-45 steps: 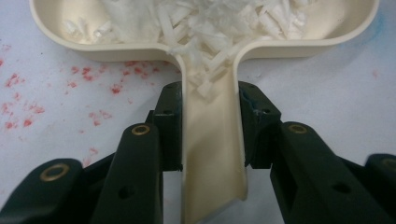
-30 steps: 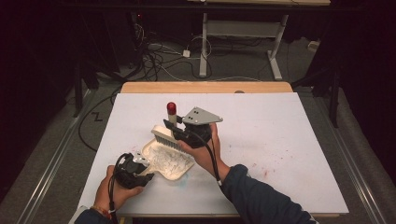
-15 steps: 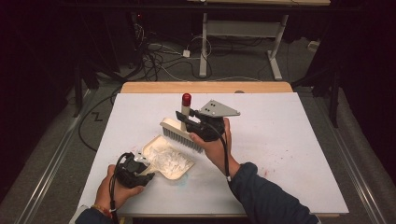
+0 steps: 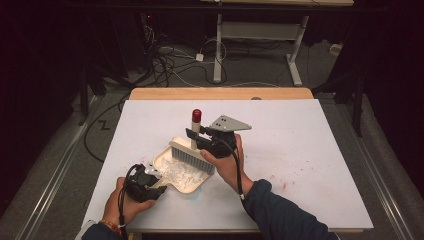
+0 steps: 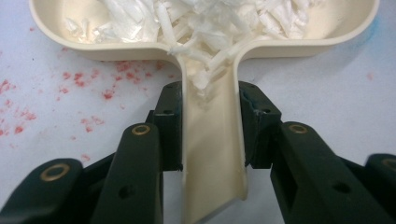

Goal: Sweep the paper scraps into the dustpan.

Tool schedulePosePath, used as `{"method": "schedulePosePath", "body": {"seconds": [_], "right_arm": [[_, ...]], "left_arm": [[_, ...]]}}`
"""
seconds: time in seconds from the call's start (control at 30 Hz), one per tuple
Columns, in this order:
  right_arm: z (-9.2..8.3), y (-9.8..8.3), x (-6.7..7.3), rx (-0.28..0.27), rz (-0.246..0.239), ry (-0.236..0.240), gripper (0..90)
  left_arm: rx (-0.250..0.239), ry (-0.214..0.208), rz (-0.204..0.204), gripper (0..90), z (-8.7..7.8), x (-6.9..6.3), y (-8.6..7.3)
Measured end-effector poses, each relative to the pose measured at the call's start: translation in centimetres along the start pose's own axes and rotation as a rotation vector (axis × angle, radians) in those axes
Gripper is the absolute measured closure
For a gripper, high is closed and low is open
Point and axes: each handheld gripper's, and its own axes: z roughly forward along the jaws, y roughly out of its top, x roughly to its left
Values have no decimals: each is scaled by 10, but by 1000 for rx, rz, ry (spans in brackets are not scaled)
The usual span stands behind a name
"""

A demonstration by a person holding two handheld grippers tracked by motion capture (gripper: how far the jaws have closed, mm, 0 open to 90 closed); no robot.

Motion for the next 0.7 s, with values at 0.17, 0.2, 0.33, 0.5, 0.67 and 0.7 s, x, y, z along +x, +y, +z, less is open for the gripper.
{"method": "schedulePosePath", "body": {"seconds": [0.17, 0.2, 0.33, 0.5, 0.67, 0.7], "right_arm": [[-10, 9, -4, -31, 1, -5, 702], [-14, 12, -5, -44, 6, -4, 701], [-16, 14, -5, -44, 16, 6, 701], [-22, 18, -2, -58, 9, 9, 702], [-32, 21, -2, -53, -61, -27, 701], [-33, 20, -2, -46, -76, -40, 702]], "left_arm": [[5, 0, -2, 632, 1, 0, 0], [6, -1, -2, 632, 1, 0, 0], [13, 6, 3, 632, 1, -1, 2], [20, 7, 5, 631, 2, -1, 2], [23, 3, 5, 631, 0, 0, 0], [23, 0, 3, 632, 0, 0, -1]]}}
